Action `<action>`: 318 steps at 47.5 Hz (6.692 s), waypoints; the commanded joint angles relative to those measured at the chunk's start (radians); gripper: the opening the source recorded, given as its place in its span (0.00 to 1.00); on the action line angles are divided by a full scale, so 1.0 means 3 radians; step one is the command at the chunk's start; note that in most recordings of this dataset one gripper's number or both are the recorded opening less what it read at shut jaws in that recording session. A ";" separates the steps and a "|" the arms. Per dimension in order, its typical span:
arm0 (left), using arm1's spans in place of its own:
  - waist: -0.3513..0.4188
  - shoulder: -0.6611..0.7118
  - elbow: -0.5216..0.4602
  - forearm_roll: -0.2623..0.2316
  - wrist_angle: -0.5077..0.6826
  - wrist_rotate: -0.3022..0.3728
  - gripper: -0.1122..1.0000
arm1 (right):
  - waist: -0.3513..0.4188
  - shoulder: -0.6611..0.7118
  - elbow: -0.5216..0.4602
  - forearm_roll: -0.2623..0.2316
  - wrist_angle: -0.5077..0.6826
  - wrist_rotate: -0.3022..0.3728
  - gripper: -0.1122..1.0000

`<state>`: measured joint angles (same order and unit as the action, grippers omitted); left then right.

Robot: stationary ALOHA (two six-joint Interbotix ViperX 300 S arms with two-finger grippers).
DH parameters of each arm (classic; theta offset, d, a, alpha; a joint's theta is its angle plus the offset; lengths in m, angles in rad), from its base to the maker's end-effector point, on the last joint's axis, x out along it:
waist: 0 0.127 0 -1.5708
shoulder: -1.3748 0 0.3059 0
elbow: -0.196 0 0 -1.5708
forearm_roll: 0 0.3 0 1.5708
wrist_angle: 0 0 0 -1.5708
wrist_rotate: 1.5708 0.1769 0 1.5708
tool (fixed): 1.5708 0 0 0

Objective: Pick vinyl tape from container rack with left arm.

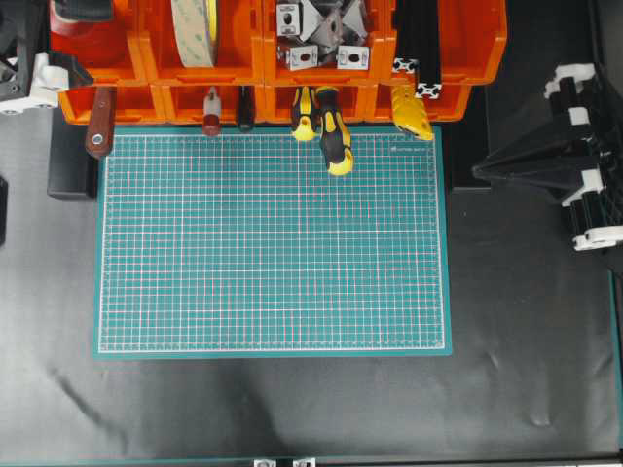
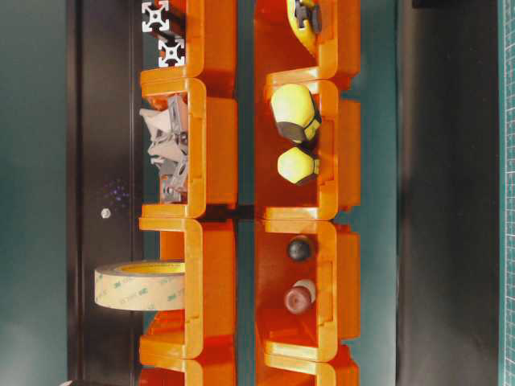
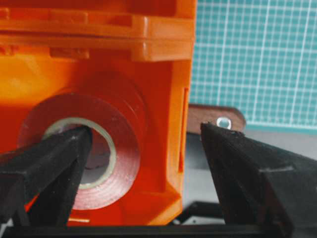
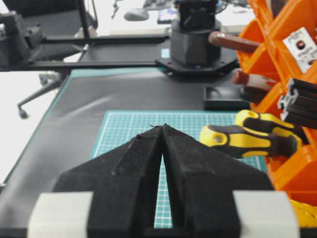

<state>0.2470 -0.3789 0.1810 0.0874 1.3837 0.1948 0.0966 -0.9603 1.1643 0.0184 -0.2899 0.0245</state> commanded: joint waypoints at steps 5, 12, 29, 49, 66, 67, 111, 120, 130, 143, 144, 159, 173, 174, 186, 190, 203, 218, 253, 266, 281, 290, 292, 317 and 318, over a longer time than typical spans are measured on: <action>0.0020 -0.0061 -0.0036 0.0010 -0.0031 -0.0010 0.86 | 0.0036 0.0026 -0.0056 0.0005 -0.0036 0.0000 0.11; 0.0061 -0.0061 -0.0026 0.0010 -0.0026 0.0000 0.83 | 0.0036 0.0026 -0.0056 0.0005 -0.0036 0.0000 0.11; 0.0072 -0.0061 -0.0036 0.0010 -0.0026 0.0031 0.38 | 0.0128 0.0026 -0.0056 0.0005 -0.0056 0.0000 0.11; 0.0005 -0.0061 -0.0885 0.0010 0.0353 0.0026 0.28 | 0.0133 0.0026 -0.0056 0.0005 -0.0072 0.0000 0.11; -0.1191 0.0245 -0.1677 0.0000 0.0793 -0.0128 0.28 | 0.0138 0.0020 -0.0056 0.0005 -0.0087 0.0000 0.11; -0.1253 0.0266 -0.1667 0.0000 0.0782 -0.0159 0.28 | 0.0138 0.0020 -0.0056 0.0010 -0.0092 0.0000 0.11; -0.1703 0.0890 0.0568 0.0000 -0.1933 -0.0506 0.28 | 0.0189 -0.0128 -0.0092 0.0041 -0.0107 0.0005 0.11; -0.1611 0.1094 0.0726 0.0000 -0.2163 -0.0496 0.28 | 0.0189 -0.0128 -0.0092 0.0046 -0.0112 0.0005 0.11; -0.1565 0.1370 0.0721 0.0000 -0.2393 -0.0470 0.28 | 0.0189 -0.0128 -0.0092 0.0041 -0.0164 0.0005 0.11; -0.1519 0.1493 0.0721 -0.0005 -0.2429 -0.0470 0.28 | 0.0189 -0.0128 -0.0092 0.0041 -0.0164 0.0005 0.11; -0.1514 0.1493 0.0716 0.0000 -0.2429 -0.0476 0.28 | 0.0189 -0.0128 -0.0092 0.0041 -0.0169 0.0005 0.11; -0.1514 0.1498 0.0711 0.0000 -0.2531 -0.0496 0.28 | 0.0189 -0.0118 -0.0087 0.0046 -0.0164 0.0005 0.11; -0.1514 0.1493 0.0711 0.0000 -0.2603 -0.0465 0.54 | 0.0184 -0.0112 -0.0082 0.0041 -0.0128 0.0005 0.11; -0.1514 0.1493 0.0711 0.0000 -0.2603 -0.0465 0.60 | 0.0184 -0.0112 -0.0082 0.0041 -0.0128 0.0005 0.11; -0.1462 0.1416 0.0701 0.0000 -0.2598 -0.0527 0.89 | 0.0179 -0.0118 -0.0082 0.0041 -0.0118 0.0000 0.11; -0.1452 0.1283 0.0706 -0.0005 -0.2598 -0.0547 0.88 | 0.0179 -0.0118 -0.0082 0.0041 -0.0112 0.0000 0.11; -0.1473 0.0424 0.0910 -0.0005 -0.2608 -0.0833 0.87 | 0.0179 -0.0123 -0.0087 0.0041 -0.0066 0.0000 0.11; -0.1488 -0.0634 0.1283 -0.0005 -0.2695 -0.0910 0.87 | 0.0123 -0.0164 -0.0092 0.0041 0.0010 0.0000 0.11; -0.1391 -0.2352 0.1969 -0.0010 -0.2945 -0.0956 0.87 | 0.0041 -0.0291 -0.0082 0.0041 0.0123 -0.0010 0.11; -0.1304 -0.2526 0.2224 -0.0010 -0.3278 -0.1064 0.87 | 0.0041 -0.0322 -0.0092 0.0041 0.0118 -0.0010 0.11; -0.1289 -0.2521 0.2413 -0.0015 -0.3733 -0.1094 0.87 | 0.0041 -0.0327 -0.0092 0.0041 0.0097 -0.0010 0.11; -0.1289 -0.2536 0.2449 -0.0010 -0.3768 -0.1120 0.87 | 0.0041 -0.0363 -0.0092 0.0041 0.0112 -0.0010 0.11; -0.1289 -0.2536 0.2449 -0.0010 -0.3763 -0.1120 0.87 | 0.0046 -0.0368 -0.0092 0.0041 0.0107 -0.0010 0.11; -0.1289 -0.2536 0.2500 -0.0010 -0.3748 -0.1125 0.87 | 0.0041 -0.0368 -0.0092 0.0041 0.0097 -0.0010 0.11; -0.1289 -0.2541 0.2511 -0.0015 -0.3743 -0.1125 0.87 | 0.0041 -0.0368 -0.0092 0.0041 0.0097 -0.0010 0.11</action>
<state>-0.1427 -1.1459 0.9419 0.0844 0.2654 -0.1411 0.1089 -1.0769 1.1643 0.0291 -0.2485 0.0230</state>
